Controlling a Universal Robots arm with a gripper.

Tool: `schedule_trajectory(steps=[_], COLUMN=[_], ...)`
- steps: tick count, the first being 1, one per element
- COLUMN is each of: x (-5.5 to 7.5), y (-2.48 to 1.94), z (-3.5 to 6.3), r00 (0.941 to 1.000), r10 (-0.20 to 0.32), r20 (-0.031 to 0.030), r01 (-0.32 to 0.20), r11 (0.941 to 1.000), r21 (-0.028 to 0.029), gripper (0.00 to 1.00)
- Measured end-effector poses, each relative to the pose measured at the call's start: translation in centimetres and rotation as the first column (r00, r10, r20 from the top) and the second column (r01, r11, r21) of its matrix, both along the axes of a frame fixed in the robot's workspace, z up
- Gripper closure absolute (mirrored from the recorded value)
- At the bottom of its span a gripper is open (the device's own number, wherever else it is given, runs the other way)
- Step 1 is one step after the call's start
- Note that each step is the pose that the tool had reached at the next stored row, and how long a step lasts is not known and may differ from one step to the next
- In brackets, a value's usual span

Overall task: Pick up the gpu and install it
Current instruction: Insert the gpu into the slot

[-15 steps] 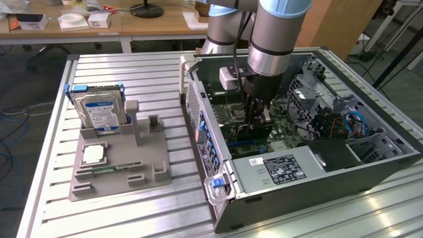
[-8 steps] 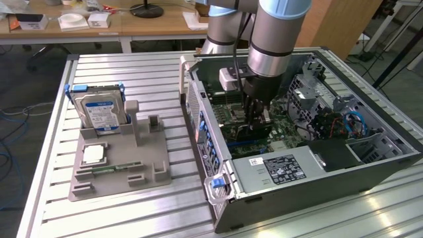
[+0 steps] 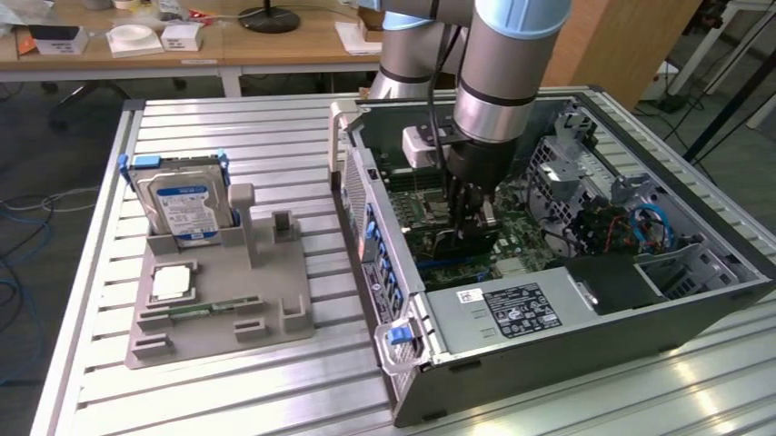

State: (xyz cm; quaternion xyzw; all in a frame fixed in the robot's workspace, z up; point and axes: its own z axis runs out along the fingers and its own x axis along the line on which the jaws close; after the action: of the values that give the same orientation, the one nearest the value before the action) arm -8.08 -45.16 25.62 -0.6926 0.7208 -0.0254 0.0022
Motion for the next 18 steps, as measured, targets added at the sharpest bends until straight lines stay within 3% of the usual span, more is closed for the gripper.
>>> schedule_trajectory(steps=[18], x=[0.00], y=[0.13], z=[-0.01], r00=[1.0000], r10=[0.001], r20=[-0.0001], r01=[-0.001], r11=[1.0000], r21=[-0.0002], gripper=[0.74])
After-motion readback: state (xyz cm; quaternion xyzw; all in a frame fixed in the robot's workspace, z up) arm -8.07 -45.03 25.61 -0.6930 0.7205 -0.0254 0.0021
